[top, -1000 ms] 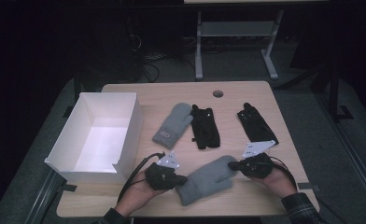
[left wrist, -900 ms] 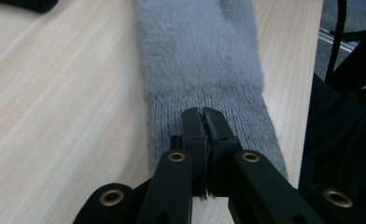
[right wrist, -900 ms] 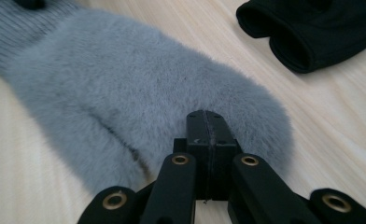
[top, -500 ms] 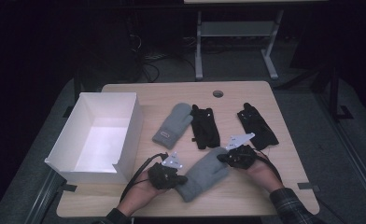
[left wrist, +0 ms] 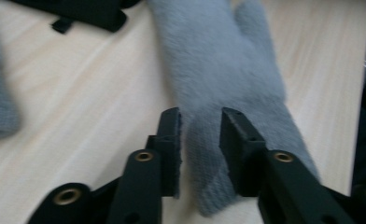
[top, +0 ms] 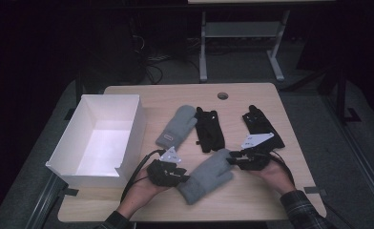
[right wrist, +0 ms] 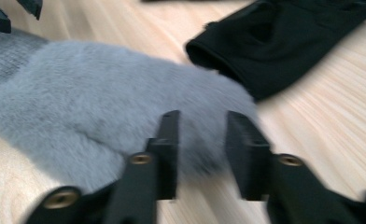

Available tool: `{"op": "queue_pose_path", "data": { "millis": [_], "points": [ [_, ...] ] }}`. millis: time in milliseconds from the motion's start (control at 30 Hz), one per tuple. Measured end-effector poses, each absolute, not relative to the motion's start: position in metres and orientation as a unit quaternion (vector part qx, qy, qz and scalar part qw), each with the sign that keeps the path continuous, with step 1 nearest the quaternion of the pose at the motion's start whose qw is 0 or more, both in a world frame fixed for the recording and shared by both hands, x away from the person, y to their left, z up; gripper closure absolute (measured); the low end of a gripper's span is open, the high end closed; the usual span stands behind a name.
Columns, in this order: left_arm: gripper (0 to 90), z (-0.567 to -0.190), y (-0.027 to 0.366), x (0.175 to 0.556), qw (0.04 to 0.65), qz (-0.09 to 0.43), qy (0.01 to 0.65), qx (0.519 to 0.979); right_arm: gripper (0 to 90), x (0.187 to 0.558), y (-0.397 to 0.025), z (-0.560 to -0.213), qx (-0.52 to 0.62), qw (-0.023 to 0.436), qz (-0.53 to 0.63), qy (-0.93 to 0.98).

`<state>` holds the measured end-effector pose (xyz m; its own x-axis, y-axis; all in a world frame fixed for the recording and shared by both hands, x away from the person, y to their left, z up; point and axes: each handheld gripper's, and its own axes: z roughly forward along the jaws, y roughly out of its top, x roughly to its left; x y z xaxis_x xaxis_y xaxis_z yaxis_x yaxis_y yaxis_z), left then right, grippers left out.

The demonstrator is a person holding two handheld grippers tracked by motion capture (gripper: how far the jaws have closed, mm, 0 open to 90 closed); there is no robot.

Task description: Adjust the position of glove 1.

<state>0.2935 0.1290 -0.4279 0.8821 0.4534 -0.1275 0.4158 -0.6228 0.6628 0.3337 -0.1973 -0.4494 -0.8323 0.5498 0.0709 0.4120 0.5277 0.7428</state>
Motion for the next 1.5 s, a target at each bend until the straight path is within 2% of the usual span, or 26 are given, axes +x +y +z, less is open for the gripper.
{"op": "queue_pose_path", "data": {
  "millis": [67, 167, 200, 267, 367, 433, 567, 767, 1000, 1200, 1367, 1500],
  "points": [
    [53.8, -0.427, 0.129, 0.298, 0.364, 0.034, 0.247, 0.897, 54.6, 0.331, -0.211, -0.451, 0.295, 0.094, 0.405, 0.860],
    [41.4, -0.426, 0.129, 0.303, 0.370, 0.042, 0.251, 0.894, 48.9, 0.329, -0.224, -0.455, 0.313, 0.097, 0.401, 0.855],
    [41.4, -0.426, 0.129, 0.305, 0.375, 0.047, 0.257, 0.889, 48.9, 0.329, -0.224, -0.455, 0.313, 0.097, 0.401, 0.855],
    [34.9, -0.426, 0.131, 0.309, 0.378, 0.060, 0.261, 0.886, 46.3, 0.328, -0.231, -0.458, 0.320, 0.098, 0.397, 0.854],
    [31.3, -0.426, 0.133, 0.320, 0.382, 0.069, 0.270, 0.881, 37.5, 0.322, -0.235, -0.465, 0.329, 0.114, 0.388, 0.853],
    [29.5, -0.425, 0.134, 0.324, 0.379, 0.075, 0.273, 0.881, 35.8, 0.321, -0.236, -0.466, 0.332, 0.118, 0.387, 0.852],
    [29.3, -0.422, 0.136, 0.340, 0.380, 0.094, 0.298, 0.871, 33.5, 0.321, -0.236, -0.471, 0.339, 0.132, 0.378, 0.851],
    [29.6, -0.418, 0.136, 0.357, 0.388, 0.097, 0.323, 0.858, 27.3, 0.322, -0.233, -0.478, 0.344, 0.128, 0.367, 0.854],
    [29.6, -0.418, 0.131, 0.389, 0.368, 0.137, 0.339, 0.855, 22.0, 0.323, -0.233, -0.481, 0.342, 0.134, 0.377, 0.850],
    [30.2, -0.421, 0.132, 0.416, 0.357, 0.157, 0.357, 0.848, 21.3, 0.323, -0.232, -0.481, 0.344, 0.133, 0.377, 0.850],
    [32.5, -0.423, 0.131, 0.431, 0.351, 0.159, 0.369, 0.846, 21.2, 0.323, -0.231, -0.481, 0.346, 0.131, 0.378, 0.848],
    [40.2, -0.428, 0.128, 0.444, 0.331, 0.174, 0.372, 0.849, 21.2, 0.323, -0.231, -0.481, 0.347, 0.131, 0.378, 0.848]
  ]
}}
